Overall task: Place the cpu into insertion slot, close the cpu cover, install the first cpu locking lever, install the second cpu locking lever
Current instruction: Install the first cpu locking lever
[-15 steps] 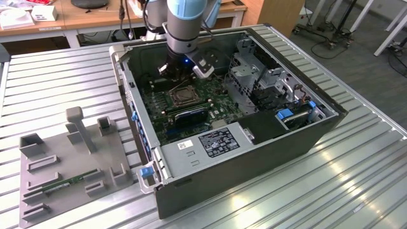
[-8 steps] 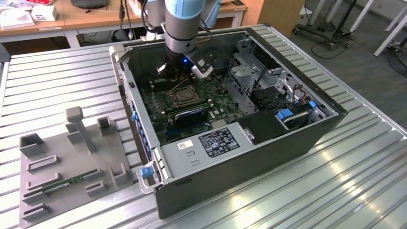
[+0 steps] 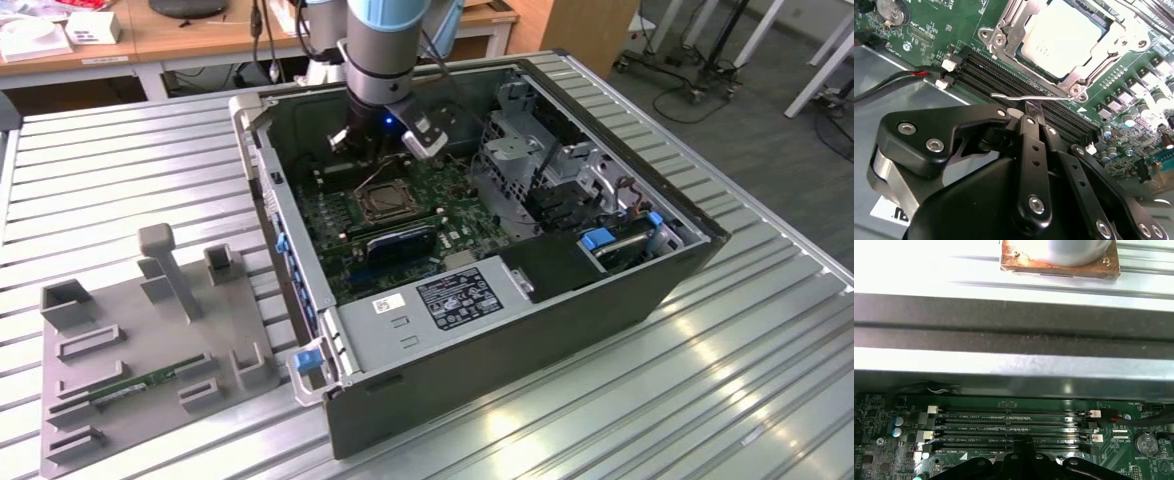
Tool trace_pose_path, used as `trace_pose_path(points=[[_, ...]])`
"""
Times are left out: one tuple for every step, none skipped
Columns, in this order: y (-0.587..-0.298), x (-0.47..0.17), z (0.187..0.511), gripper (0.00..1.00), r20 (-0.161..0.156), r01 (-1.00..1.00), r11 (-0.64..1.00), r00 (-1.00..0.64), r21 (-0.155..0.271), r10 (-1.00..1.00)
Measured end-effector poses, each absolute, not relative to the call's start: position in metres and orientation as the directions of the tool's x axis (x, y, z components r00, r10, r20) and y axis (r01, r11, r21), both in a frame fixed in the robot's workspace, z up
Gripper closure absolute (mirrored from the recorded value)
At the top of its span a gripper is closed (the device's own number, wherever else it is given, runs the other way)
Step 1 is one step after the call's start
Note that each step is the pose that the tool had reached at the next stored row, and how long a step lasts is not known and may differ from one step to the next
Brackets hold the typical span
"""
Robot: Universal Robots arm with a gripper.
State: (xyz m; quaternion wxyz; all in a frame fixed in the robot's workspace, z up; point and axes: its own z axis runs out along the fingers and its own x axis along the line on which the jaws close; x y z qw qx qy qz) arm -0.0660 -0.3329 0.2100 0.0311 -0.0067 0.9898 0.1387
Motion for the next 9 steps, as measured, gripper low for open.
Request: trace_pose_path(points=[[-0.3329, -0.0661, 0.2108, 0.89, -0.064, -0.022, 0.961, -0.998, 0.275, -0.005], [-0.3329, -0.0662, 0.2116, 0.89, -0.064, -0.022, 0.961, -0.998, 0.275, -0.005], [-0.3329, -0.0665, 0.2121, 0.89, -0.065, -0.022, 0.961, -0.998, 0.275, -0.005], [-0.3329, -0.0668, 0.2127, 0.89, -0.066, -0.023, 0.961, -0.998, 0.276, -0.005], [-0.3329, -0.0673, 0.2132, 0.89, -0.067, -0.023, 0.961, -0.998, 0.277, -0.004], [-0.3329, -0.0680, 0.2134, 0.89, -0.068, -0.023, 0.960, -0.998, 0.278, -0.004], [-0.3329, -0.0692, 0.2135, 0.89, -0.069, -0.024, 0.960, -0.998, 0.280, -0.004], [-0.3329, -0.0709, 0.2135, 0.89, -0.071, -0.024, 0.960, -0.997, 0.280, -0.004], [-0.3329, -0.0727, 0.2135, 0.89, -0.073, -0.025, 0.959, -0.997, 0.281, -0.004]])
